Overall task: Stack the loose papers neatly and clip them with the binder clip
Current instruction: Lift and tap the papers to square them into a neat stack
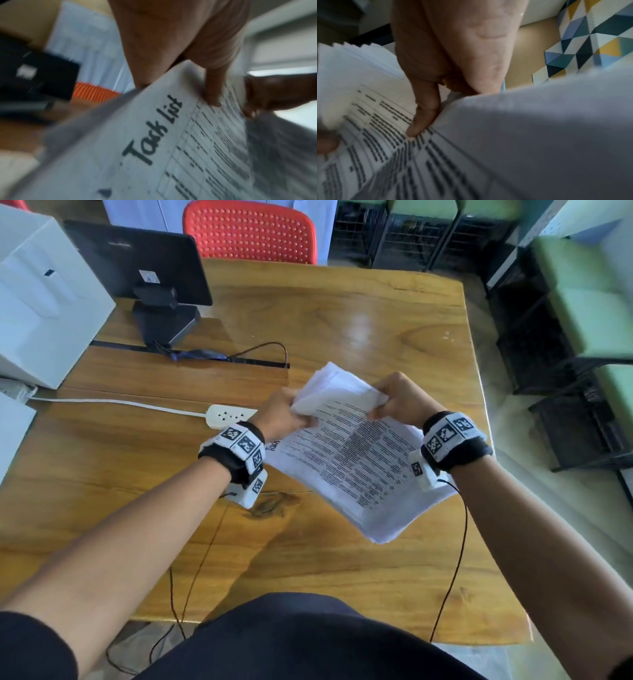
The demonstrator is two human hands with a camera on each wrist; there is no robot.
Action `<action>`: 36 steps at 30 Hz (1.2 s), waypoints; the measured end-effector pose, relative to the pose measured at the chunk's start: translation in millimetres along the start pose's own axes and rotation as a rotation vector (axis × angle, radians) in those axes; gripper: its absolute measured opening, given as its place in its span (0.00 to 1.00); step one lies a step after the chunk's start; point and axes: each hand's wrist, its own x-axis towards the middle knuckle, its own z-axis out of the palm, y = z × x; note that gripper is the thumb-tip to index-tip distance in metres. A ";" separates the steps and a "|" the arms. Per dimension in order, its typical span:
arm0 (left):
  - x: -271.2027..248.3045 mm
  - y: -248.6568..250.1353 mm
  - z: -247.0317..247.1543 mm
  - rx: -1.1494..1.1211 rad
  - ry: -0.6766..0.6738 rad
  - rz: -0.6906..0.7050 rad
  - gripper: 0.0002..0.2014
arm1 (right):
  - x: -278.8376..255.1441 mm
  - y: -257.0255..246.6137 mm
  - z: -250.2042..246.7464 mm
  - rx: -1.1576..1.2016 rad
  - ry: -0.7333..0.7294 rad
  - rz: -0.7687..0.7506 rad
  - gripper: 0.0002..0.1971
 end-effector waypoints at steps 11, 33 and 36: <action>-2.9 -52.3 -39.5 -0.320 0.128 -0.240 0.39 | -51.6 98.6 -9.4 0.183 0.276 0.258 0.15; -18.1 -50.3 23.9 -0.442 0.598 -0.292 0.14 | -56.0 81.3 80.6 0.592 0.656 0.163 0.10; -12.4 -46.8 29.0 -0.454 0.682 -0.308 0.08 | -43.8 77.8 85.9 0.543 0.705 0.181 0.05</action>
